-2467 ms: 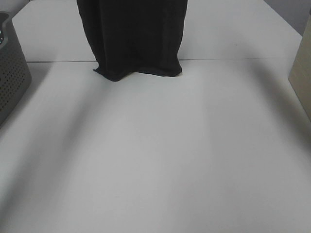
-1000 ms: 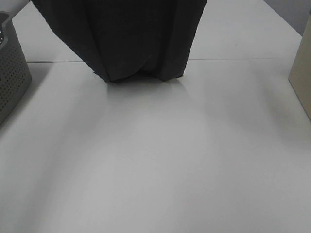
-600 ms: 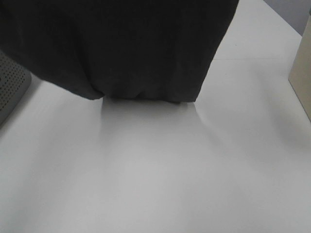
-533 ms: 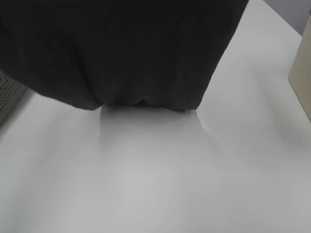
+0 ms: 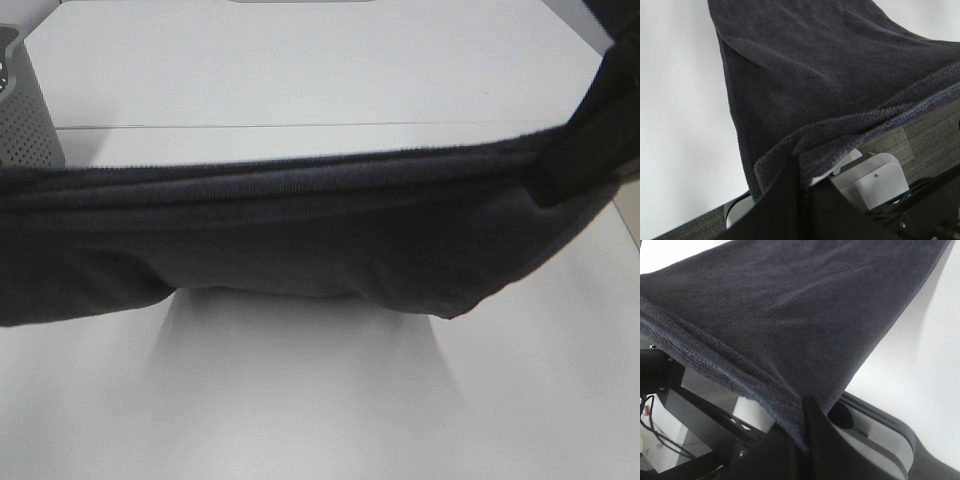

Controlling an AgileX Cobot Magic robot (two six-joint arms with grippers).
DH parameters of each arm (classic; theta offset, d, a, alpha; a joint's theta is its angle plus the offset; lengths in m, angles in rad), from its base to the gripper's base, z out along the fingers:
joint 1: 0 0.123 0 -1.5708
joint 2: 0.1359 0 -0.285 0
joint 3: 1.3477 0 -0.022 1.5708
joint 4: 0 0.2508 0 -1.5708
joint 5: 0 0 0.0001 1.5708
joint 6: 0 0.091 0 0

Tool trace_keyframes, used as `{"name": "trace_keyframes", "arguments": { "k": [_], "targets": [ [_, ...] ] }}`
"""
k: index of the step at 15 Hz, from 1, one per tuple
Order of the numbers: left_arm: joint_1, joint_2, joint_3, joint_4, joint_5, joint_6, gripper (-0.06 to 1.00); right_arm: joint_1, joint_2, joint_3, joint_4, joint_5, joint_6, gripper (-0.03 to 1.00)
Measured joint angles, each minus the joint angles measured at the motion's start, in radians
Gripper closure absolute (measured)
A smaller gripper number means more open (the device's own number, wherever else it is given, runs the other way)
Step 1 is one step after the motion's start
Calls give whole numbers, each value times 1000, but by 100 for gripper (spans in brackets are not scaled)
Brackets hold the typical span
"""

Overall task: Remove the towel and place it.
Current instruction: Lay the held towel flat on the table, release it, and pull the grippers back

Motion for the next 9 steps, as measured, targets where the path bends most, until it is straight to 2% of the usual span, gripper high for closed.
{"name": "trace_keyframes", "arguments": {
  "k": [6,9],
  "targets": [
    [3,-43,268,-103,-3,36,94,0,-9,216,43,0,13,96],
    [4,-32,334,-131,-3,29,94,0,10,319,59,0,13,96]
  ]
}}
